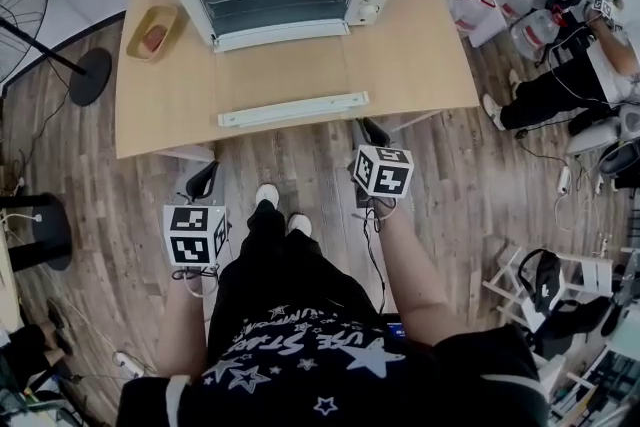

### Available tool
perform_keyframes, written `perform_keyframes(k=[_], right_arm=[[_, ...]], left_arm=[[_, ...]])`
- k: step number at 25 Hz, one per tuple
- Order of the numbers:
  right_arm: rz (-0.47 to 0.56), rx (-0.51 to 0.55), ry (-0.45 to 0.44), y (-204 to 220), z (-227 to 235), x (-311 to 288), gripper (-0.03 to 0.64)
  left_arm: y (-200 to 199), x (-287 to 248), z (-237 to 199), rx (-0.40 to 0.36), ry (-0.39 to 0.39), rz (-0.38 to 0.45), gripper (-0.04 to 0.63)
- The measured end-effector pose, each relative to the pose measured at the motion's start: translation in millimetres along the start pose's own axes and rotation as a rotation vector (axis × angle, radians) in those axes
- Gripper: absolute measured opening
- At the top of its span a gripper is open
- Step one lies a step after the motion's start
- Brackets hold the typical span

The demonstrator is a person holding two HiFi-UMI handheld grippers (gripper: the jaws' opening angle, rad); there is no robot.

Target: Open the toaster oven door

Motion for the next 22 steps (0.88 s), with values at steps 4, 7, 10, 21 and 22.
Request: perform_keyframes(k=[4,7,10,21,22], right_arm=[[0.021,-0.024,-0.018,3,-6,17,0.071],[0.039,-0.037,-0.031,6,-16,29,0.046],[0.059,-0.034,-0.027,8,-25,43,0.006],[0.126,-0.04,0.015,37,-106,115,0.002],[0.127,-0.035,0.022,42,-115,123,0.002]], left_arm=[[12,18,8,0.002,0.002,-0.01,0.021],[20,29,8,-0.009,-0.001,-0.021,0.021],[29,34,10,-0.024,0.011,-0.03,0.021],[82,106,-28,-0.048,0.074,0.041,0.021],[89,115,-32,-0.052,0.078,0.047,0.021]])
Point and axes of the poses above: the fingertips, and each gripper's own axes: x backward along the fingers, z to its right, y out of its underside, the point moved 10 cm from there along x, backward along the fingers, and after that the axes turned 9 degrees about -x, right-handed, at the moved point
